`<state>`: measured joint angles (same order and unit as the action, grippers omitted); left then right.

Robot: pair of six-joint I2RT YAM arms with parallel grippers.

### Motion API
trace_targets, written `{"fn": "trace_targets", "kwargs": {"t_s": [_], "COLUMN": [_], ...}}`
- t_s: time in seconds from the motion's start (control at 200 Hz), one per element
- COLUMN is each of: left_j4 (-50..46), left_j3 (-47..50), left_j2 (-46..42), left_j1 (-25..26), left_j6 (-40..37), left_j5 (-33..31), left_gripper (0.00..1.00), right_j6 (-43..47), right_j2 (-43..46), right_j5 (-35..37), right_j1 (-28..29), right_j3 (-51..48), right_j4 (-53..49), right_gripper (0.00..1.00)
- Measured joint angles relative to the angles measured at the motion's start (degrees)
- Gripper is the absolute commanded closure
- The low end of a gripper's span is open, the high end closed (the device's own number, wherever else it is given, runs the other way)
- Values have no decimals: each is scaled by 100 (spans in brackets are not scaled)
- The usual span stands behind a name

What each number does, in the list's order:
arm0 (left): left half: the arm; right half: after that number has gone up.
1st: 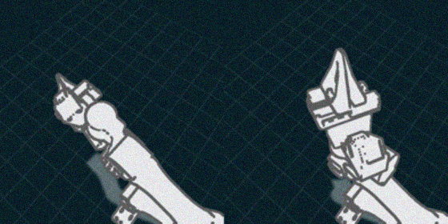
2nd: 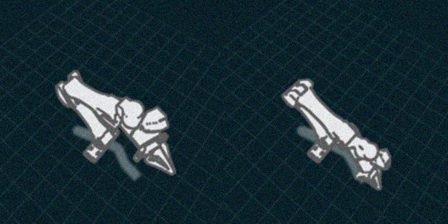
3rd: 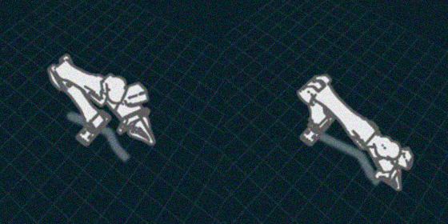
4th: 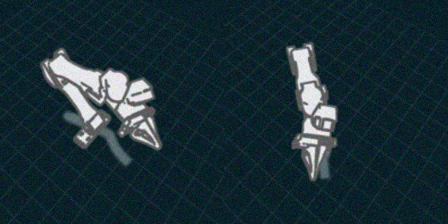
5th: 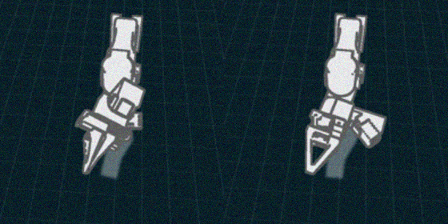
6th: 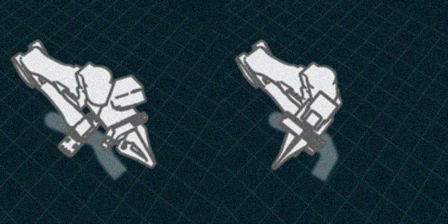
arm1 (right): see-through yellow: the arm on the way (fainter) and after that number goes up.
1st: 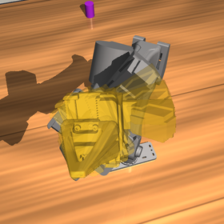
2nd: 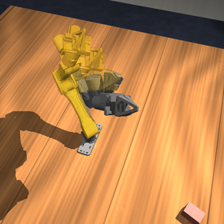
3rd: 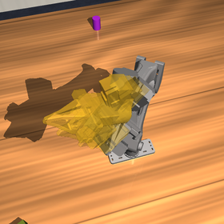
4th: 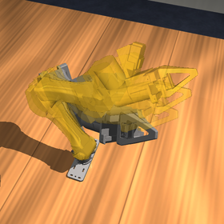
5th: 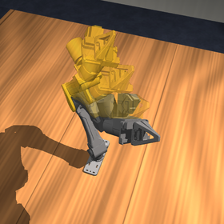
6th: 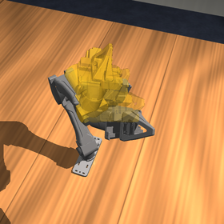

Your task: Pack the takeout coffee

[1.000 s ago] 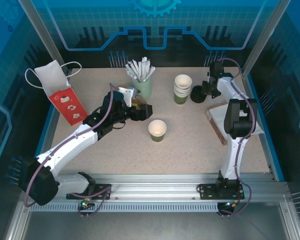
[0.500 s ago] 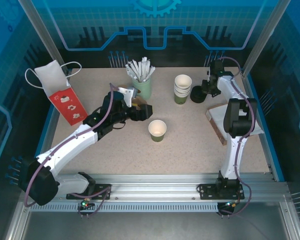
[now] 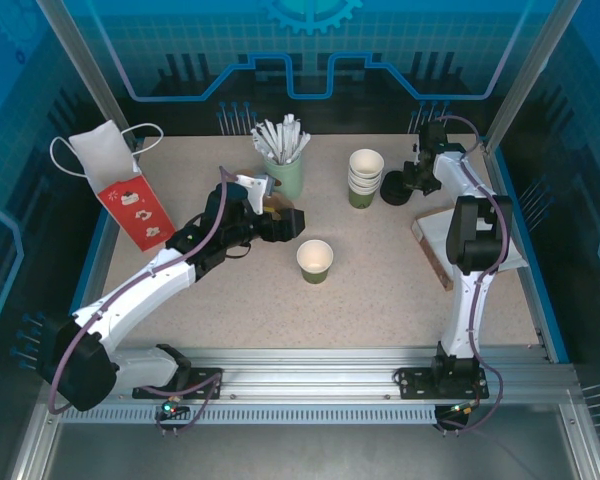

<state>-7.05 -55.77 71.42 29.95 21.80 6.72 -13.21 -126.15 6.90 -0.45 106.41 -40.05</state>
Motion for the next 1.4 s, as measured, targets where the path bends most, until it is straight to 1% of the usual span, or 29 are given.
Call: {"fn": "trace_targets", "kwargs": {"t_s": [0.4, 0.705, 0.78, 0.87, 0.965, 1.04, 1.111, 1.206, 1.296, 1.401], "left_j4": [-2, -11, -9, 66, 286, 520, 774, 1207, 1698, 2184], "left_j3": [48, 74, 79, 149, 343, 496, 605, 643, 643, 643], "left_j2": [0, 0, -31, -195, -581, -933, -1237, -1480, -1569, -1563], "left_j1": [2, 2, 2, 7, 9, 13, 13, 15, 20, 22], "left_j6": [-90, -72, -7, 234, 605, 953, 1307, 1810, 2295, 2793], "left_j5": [-24, -87, -90, -94, -92, -90, -90, -87, -85, -85], "left_gripper": [3, 3, 3, 2, 1, 1, 1, 1, 1, 1], "right_j6": [33, 39, 11, -166, -564, -994, -1499, -2253, -2955, -3659], "right_j2": [46, 605, 920, 1585, 2634, 3523, 4286, 5016, 5313, 5362], "right_j5": [0, -79, -199, -568, -1196, -1729, -2199, -2662, -2905, -2992], "right_j1": [0, -15, -57, -166, -308, -293, -107, 507, 1220, 1906], "right_j3": [11, -13, -249, -907, -1904, -2664, -3246, -3842, -4280, -4660], "right_j4": [-83, -146, -76, 149, 592, 1095, 1692, 2741, 3751, 4798], "right_gripper": [85, 86, 86, 86, 87, 87, 86, 86, 86, 86]}}
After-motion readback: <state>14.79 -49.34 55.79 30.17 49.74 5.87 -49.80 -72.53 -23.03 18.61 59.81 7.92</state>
